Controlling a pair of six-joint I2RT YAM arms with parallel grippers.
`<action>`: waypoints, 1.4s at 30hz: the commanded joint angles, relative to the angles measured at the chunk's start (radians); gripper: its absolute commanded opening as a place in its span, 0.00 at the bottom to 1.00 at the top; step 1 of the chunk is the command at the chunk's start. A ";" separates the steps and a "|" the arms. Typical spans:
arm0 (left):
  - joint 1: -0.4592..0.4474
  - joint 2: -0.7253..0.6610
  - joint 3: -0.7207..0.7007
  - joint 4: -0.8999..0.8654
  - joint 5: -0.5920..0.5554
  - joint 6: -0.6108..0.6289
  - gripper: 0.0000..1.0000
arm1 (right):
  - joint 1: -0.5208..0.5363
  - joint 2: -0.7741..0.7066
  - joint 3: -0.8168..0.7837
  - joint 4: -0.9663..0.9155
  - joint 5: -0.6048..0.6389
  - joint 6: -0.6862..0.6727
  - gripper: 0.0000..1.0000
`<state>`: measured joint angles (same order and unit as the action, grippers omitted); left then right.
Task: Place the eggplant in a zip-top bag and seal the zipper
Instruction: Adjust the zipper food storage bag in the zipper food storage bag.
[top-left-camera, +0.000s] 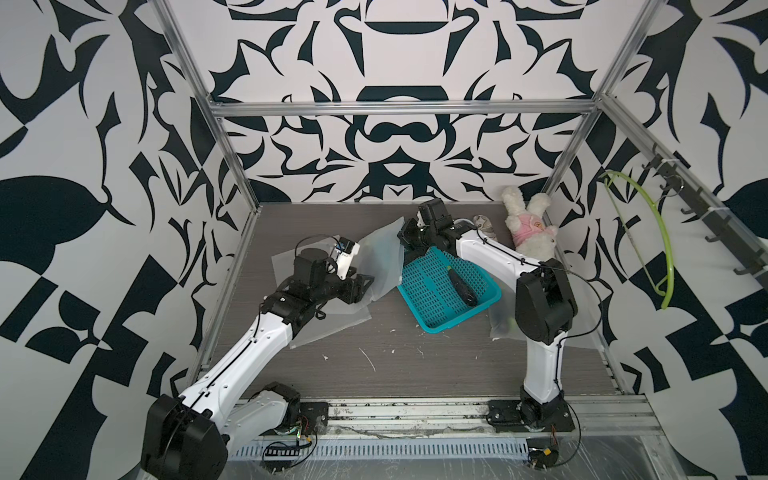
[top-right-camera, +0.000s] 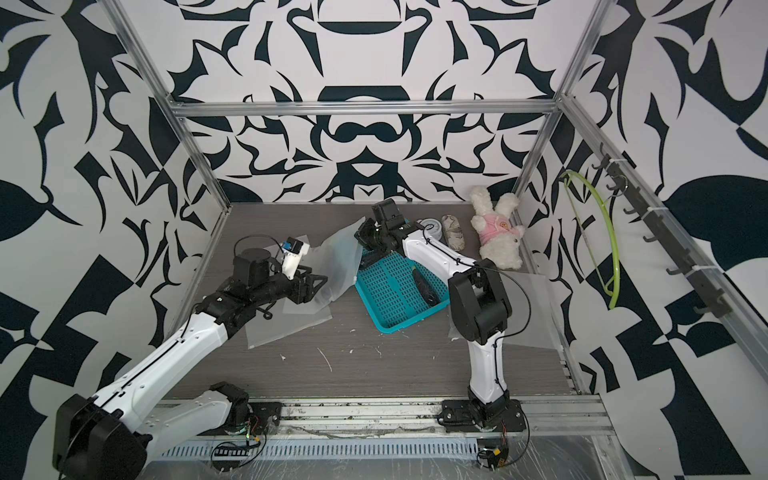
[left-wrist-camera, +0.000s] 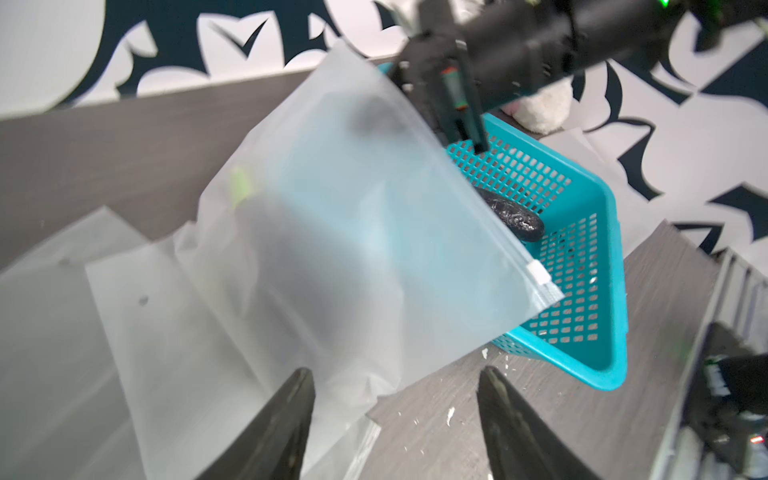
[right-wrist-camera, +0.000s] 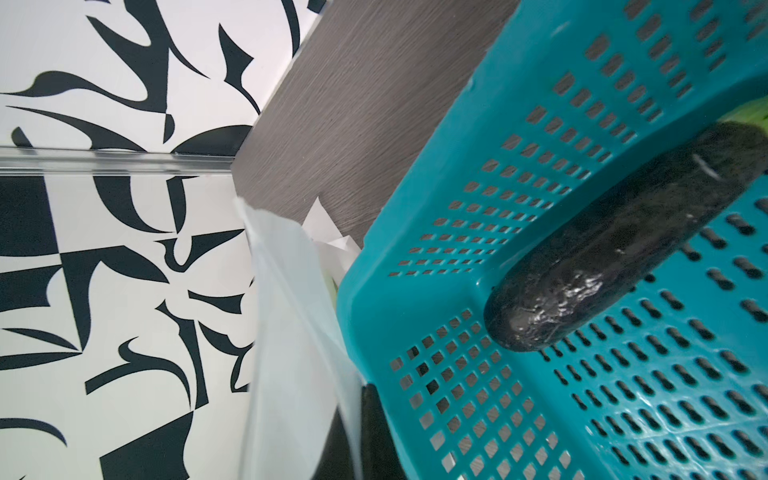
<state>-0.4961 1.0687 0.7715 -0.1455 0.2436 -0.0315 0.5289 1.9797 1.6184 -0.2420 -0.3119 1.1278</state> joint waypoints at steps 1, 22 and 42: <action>-0.116 0.032 -0.014 0.101 -0.144 0.140 0.66 | -0.012 -0.028 -0.007 0.066 -0.032 0.039 0.00; -0.325 0.281 -0.098 0.531 -0.399 0.384 0.46 | -0.043 -0.033 -0.113 0.200 -0.117 0.107 0.00; -0.358 0.283 -0.080 0.531 -0.509 0.387 0.00 | -0.056 -0.067 -0.171 0.220 -0.119 0.101 0.00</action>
<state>-0.8516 1.3899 0.6727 0.3946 -0.2420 0.3592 0.4774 1.9743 1.4567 -0.0544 -0.4255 1.2316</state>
